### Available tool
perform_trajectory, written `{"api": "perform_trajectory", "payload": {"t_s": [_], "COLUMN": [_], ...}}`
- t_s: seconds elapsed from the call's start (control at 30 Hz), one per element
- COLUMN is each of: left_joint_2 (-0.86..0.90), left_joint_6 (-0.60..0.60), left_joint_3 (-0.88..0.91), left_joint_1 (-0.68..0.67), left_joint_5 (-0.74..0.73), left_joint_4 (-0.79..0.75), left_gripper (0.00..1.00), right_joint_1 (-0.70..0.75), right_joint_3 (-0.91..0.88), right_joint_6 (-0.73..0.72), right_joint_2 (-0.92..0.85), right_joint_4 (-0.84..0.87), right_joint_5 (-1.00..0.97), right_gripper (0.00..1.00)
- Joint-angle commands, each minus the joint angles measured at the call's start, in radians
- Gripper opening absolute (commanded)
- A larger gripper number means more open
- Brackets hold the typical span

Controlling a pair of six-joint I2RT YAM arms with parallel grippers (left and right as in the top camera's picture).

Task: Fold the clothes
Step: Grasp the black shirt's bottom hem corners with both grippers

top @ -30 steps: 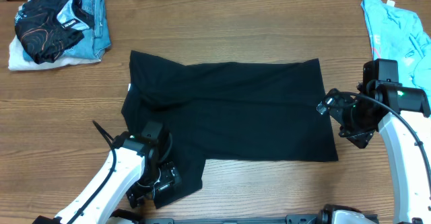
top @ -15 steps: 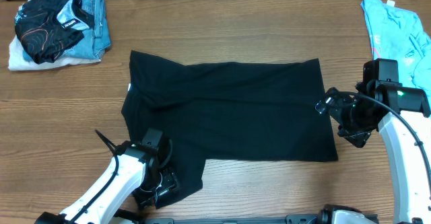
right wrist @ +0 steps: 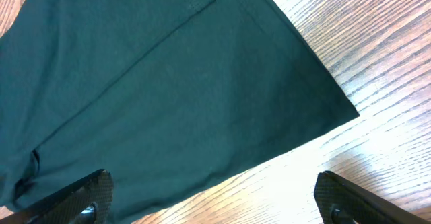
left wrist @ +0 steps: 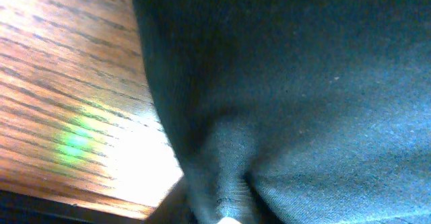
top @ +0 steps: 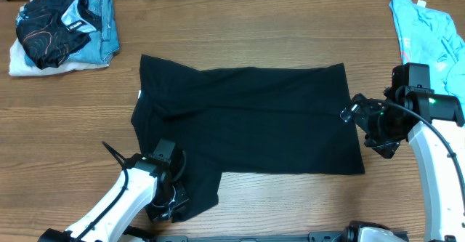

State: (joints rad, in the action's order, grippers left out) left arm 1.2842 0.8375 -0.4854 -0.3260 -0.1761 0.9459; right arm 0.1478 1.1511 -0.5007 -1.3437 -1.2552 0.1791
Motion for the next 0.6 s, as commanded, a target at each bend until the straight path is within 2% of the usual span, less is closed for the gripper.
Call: {"api": "perform_trajectory", "payload": {"t_s": [0.0, 0.23, 0.43, 0.57], "left_joint_2": [0.004, 0.004, 0.004, 0.004], "left_joint_6": [0.002, 0.002, -0.005, -0.034], "left_joint_3": [0.012, -0.042, -0.213, -0.303], "left_joint_1": [-0.002, -0.002, -0.002, -0.002], "left_joint_5": [-0.001, -0.006, 0.023, 0.047], "left_joint_4": [-0.005, 0.037, 0.159, 0.185], "left_gripper": [0.04, 0.04, 0.04, 0.04], "right_joint_1": [-0.005, -0.005, -0.005, -0.004], "right_joint_3": [-0.006, -0.006, -0.03, -0.088], "right_joint_6": [0.002, -0.001, -0.027, -0.039], "right_joint_2": [0.008, 0.008, 0.008, 0.008], "right_joint_4": [0.009, 0.025, 0.049, 0.072], "right_joint_5": [0.006, 0.006, 0.006, 0.005], "right_gripper": [1.0, 1.0, 1.0, 1.0]}}
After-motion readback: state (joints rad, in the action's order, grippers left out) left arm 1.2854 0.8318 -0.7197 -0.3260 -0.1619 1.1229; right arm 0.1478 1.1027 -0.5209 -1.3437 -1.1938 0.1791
